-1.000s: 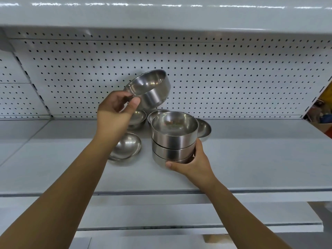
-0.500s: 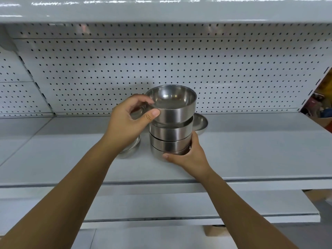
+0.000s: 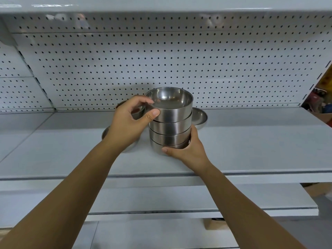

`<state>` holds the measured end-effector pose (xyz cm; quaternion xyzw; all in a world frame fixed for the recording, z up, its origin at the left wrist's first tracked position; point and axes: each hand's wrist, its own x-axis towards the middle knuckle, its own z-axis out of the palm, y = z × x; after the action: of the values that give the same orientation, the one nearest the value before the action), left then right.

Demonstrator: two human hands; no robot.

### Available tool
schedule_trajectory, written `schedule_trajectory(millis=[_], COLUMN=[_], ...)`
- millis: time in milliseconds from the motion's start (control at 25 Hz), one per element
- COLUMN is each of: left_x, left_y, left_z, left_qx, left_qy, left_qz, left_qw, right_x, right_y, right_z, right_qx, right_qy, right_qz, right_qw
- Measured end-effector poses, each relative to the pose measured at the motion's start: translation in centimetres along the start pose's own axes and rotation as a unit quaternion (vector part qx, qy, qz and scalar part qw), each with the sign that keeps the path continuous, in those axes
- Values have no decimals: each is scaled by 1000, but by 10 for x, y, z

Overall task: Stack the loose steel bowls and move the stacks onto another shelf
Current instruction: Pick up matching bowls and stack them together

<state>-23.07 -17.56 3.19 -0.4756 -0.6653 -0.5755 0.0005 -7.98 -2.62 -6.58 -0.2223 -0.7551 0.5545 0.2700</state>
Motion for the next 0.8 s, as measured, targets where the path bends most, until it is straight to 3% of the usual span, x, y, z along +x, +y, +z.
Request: schedule_trajectory(millis=[400,800], left_x=[0,11], left_y=[-4,-12], left_z=[-2,3], left_qx=[-27,-133], left_qy=[-16,-103], left_qz=[-51,-147], left_qw=[998,975], right_x=[1,1], right_y=[1,0], right_z=[0,0], right_qx=[5,5], right_qy=[7,7], right_qz=[6,8], right_qw=[1000,1000])
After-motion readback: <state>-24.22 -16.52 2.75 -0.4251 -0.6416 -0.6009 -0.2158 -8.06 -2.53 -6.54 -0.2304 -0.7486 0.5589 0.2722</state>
